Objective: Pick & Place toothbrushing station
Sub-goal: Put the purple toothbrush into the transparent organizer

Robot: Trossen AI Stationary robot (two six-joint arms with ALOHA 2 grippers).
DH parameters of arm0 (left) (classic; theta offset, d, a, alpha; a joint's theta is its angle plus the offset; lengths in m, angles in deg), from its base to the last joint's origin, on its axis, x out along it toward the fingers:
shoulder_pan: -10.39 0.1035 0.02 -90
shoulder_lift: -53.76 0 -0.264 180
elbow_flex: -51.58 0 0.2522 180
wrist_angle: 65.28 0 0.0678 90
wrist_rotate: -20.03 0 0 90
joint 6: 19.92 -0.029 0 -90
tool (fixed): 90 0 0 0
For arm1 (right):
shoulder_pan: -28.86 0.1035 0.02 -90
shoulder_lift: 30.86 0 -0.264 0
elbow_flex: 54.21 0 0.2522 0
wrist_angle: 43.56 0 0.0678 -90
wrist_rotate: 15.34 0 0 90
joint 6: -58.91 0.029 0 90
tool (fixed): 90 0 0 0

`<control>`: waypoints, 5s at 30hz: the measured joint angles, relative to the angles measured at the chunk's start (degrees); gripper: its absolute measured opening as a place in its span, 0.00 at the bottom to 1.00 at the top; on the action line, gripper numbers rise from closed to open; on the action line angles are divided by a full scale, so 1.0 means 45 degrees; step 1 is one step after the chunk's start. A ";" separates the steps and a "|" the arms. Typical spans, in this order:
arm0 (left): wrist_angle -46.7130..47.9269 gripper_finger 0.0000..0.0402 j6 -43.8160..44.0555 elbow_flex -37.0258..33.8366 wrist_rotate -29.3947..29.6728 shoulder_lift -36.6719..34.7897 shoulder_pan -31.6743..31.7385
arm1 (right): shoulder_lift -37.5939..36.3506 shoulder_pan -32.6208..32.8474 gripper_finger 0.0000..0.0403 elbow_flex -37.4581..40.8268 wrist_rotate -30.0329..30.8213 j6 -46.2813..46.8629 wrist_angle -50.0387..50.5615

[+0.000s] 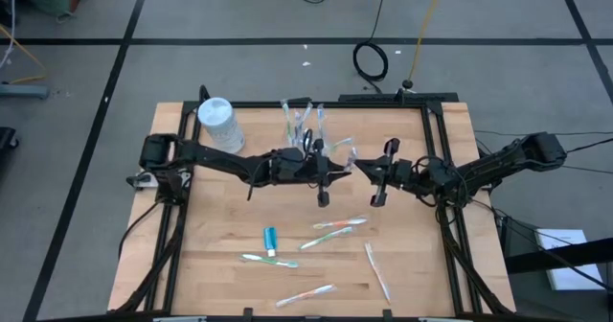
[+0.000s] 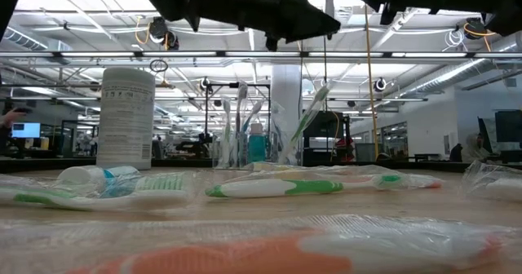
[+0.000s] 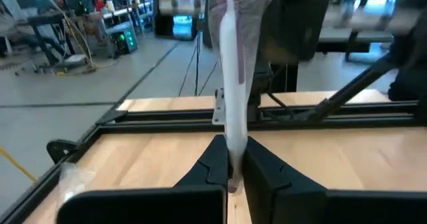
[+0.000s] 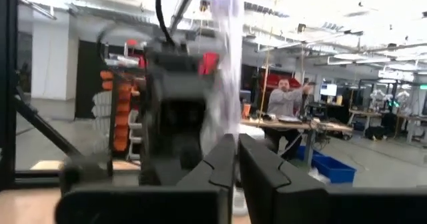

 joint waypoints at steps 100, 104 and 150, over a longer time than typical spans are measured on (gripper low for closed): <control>1.2714 0.23 0.2104 -0.0690 0.4711 -0.9915 0.0432 | 0.2669 -0.8012 0.43 -0.0007 -0.3140 0.7783 0.4046; 1.2828 0.23 0.2393 -0.0690 0.4711 -0.9924 0.0232 | 0.3351 -0.9071 0.41 -0.0007 -0.4316 0.8601 0.2914; 1.2724 0.23 0.2461 -0.0699 0.4760 -0.9148 0.0141 | 0.7991 -0.8276 0.00 -0.1877 -0.7084 0.3916 -0.0494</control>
